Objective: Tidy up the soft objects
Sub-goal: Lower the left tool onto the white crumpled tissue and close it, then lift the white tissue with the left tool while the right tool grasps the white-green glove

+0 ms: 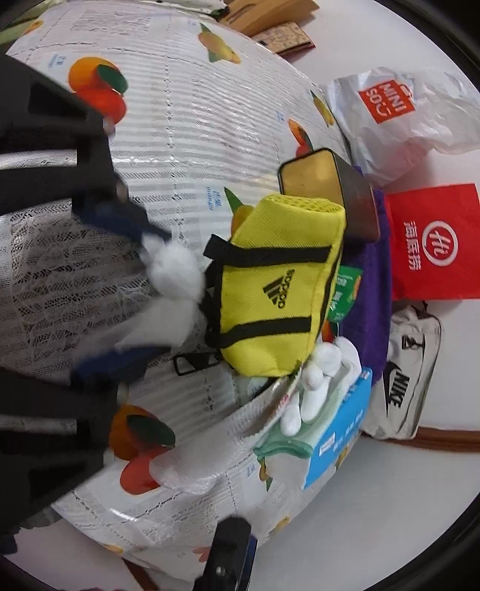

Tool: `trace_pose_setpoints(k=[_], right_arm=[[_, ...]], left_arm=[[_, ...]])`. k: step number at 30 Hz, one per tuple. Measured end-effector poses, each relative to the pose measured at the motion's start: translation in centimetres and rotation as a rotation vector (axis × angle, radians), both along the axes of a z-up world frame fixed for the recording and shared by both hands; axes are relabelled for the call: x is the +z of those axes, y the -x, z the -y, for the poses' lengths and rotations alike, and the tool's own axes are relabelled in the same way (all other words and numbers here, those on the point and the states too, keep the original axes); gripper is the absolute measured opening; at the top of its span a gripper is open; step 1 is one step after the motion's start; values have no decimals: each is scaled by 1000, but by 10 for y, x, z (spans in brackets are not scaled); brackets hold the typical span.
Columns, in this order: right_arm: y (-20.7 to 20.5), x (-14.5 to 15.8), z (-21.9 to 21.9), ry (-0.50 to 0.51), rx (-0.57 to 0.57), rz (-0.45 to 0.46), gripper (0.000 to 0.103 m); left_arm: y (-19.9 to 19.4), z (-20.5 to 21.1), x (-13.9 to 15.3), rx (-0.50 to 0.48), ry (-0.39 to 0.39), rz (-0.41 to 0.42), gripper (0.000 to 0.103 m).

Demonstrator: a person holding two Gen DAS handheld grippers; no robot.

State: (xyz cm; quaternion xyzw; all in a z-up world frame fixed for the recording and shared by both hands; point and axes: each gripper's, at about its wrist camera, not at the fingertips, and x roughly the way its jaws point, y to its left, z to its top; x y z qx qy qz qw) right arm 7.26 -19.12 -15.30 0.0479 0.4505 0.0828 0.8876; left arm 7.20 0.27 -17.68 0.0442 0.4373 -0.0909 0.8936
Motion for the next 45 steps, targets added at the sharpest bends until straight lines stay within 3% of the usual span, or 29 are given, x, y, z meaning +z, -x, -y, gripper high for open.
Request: trace_pose_setpoints(k=[2,9,16,23,25,32,45], right_arm=[[-2,0,-3,-4,11,8,101],[-23,10,-25,-3,58,86,93],[-41,9,-47,28,110,121,72],[-50,-7,-63,85,143,105,23],[-49,-8,-64,105,151,124,16],[-42,10,-53,81,153,143,11],[-38,59,-29,25,108,178,10]], left_arm=[[0,-2,1,-24,9,-3,21],[-1,-19,2,4,13,-9,20],[-3,-23,1,1,18,-13,20],[-5,-24,1,-5,33,-18,21],[-5,-25,1,-6,36,-20,21],[-7,-32,6,-6,58,-28,21],[-13,-62,56,63,78,11,19]])
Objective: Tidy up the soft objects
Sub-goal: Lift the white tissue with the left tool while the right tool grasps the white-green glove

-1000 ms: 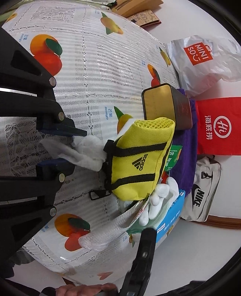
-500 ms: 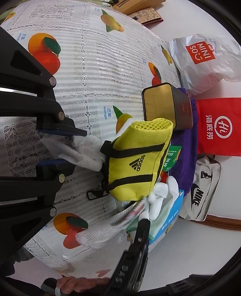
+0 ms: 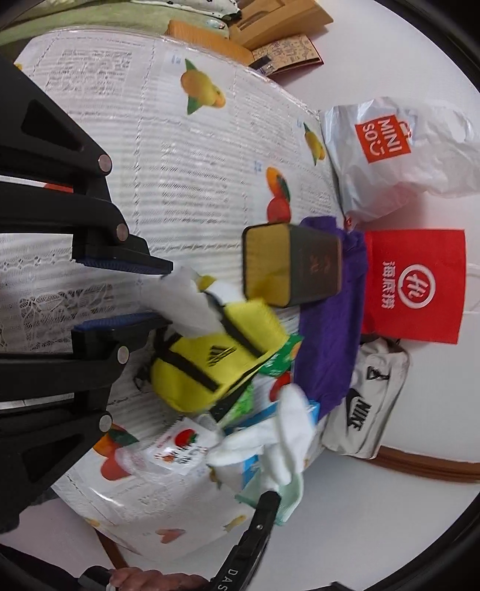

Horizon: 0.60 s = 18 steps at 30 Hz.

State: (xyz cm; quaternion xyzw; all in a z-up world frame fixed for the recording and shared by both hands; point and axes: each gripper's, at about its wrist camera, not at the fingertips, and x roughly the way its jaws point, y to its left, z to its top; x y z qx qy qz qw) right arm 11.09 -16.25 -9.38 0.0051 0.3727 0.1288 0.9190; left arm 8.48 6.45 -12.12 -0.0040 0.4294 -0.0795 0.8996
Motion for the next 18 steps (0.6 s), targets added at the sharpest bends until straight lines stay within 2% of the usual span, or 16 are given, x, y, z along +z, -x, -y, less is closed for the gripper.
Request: trace_pose_setpoints(k=[9,13,18], right_arm=[[-11,30,7,-33,-3,45,10],[-16,36,12,-45,-13,48,10],[-20,41,17,-48,-19,57,10]], left_arm=[[-14,-18,26,27,32,25,12],[-20,-21,25,24,36,13,10],[-25,-16,13,-34,44,-4,10]])
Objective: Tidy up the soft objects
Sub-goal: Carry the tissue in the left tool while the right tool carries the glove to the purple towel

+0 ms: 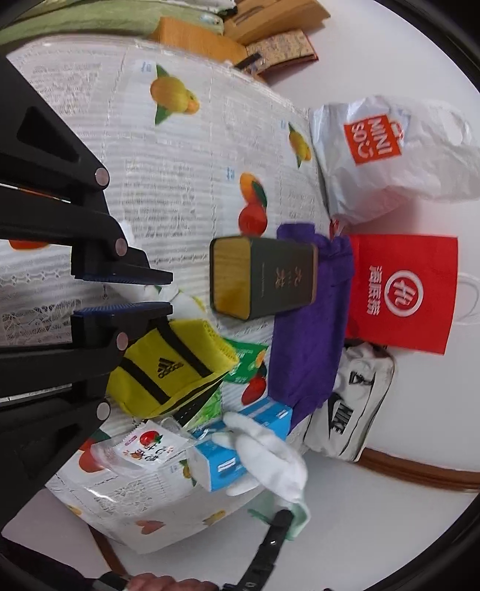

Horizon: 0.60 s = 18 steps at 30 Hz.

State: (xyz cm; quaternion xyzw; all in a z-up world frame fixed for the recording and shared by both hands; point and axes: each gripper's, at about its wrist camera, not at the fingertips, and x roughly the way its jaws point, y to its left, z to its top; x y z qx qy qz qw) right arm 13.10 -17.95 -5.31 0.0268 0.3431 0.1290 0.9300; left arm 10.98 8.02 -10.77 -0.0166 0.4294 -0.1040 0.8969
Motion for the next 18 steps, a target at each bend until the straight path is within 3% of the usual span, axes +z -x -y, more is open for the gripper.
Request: trace_pose_setpoints(k=[2,5,7,18], right_arm=[[-1,-1,1,0,-5,-5,10],[-3,-6,4,-4,-13,-21,10],[-3,-8,5,-3,-17,-25,10],[-15,-17,3,-1,-28,-57,10]], left_arm=[[-2,0,-8,-16,28,-17,19],[-7,4,-20,-26,0,-29,55],[-10,6,-29,-21,-41,-35,56],[-23,2,-66,-49,-113,-102,56]])
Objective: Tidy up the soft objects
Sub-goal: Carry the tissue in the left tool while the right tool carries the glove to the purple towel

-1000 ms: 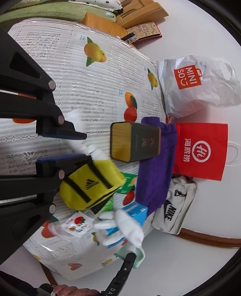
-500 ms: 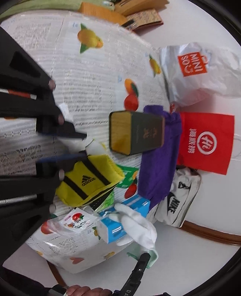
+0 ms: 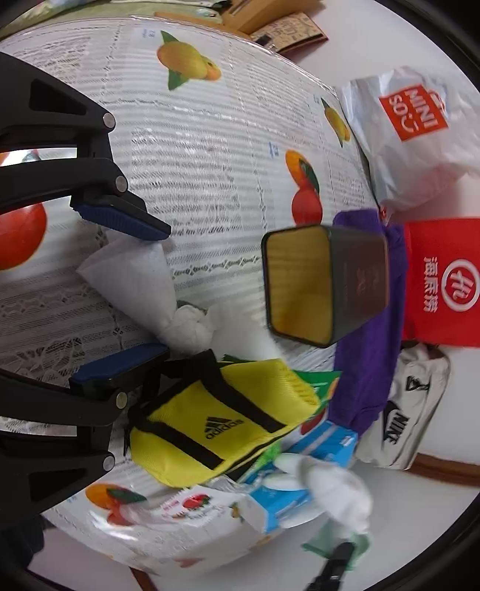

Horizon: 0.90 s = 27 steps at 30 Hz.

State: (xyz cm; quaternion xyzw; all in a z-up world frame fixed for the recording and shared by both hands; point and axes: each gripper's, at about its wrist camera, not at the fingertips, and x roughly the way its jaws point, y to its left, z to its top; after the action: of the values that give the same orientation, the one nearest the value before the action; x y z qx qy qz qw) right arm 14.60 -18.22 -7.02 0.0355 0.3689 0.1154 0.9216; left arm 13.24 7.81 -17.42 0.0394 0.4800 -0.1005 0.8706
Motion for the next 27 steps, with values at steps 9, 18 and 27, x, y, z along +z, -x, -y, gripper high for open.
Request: trace_pose_setpoints(k=[9,18,27], right_arm=[[-8,1,-4,-14,1,-5,10],[-13,19,-5,-27,21,32,10],[-27,36,1,-35,17,71,10]], left_arm=[[-9,-6,6,20,18,-11,10],[-10,-30,54,86,85,77,9],[-31,-17,91,83,87,130,9]])
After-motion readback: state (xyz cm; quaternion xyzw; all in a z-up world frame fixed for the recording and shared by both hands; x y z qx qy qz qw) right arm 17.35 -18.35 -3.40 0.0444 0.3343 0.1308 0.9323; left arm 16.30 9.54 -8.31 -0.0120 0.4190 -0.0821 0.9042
